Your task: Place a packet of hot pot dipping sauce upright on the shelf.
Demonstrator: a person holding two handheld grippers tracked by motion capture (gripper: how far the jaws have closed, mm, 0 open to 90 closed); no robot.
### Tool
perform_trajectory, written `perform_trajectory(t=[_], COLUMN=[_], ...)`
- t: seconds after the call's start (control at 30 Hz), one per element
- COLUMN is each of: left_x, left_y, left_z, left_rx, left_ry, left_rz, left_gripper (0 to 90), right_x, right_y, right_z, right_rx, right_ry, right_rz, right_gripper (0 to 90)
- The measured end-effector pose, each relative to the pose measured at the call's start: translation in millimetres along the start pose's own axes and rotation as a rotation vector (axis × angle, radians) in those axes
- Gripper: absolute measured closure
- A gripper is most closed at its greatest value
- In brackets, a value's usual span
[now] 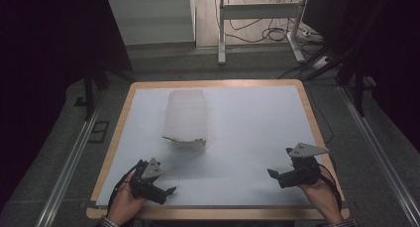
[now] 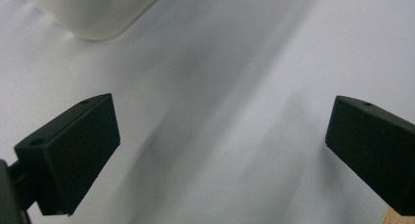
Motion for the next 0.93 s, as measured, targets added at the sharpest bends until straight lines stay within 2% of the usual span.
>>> perform_trajectory(t=[0.5, 0.67, 0.83, 0.93], left_x=[-0.3, -0.5, -0.7, -0.4], left_y=[-1.0, -1.2, -1.2, -0.7], left_z=[0.2, 0.5, 0.7, 0.7], left_rx=[0.005, 0.007, 0.009, 0.007], left_ry=[0.002, 0.0, 0.001, 0.0], left_rz=[0.001, 0.001, 0.003, 0.001], left_gripper=[0.0, 0.0, 0.0, 0.0], right_x=[-16.3, -21.2, -24.8, -24.1], right_y=[-30.5, -44.8, -52.5, -53.2], right_z=[-2.2, 0.1, 3.6, 5.6], right_rx=[0.043, 0.083, 0.116, 0.128], right_ry=[-0.04, -0.057, -0.05, -0.052], right_rz=[0.059, 0.079, 0.108, 0.097], right_gripper=[0.0, 0.0, 0.0, 0.0])
Point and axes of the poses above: each handheld gripper's, and its own axes: z roughly forward along the jaws, y roughly out of its top, x roughly to its left, the point moved 10 cm from there along z, roughly forward along the jaws, and after that the axes turned 15 degrees about x, right-handed, at the moved point
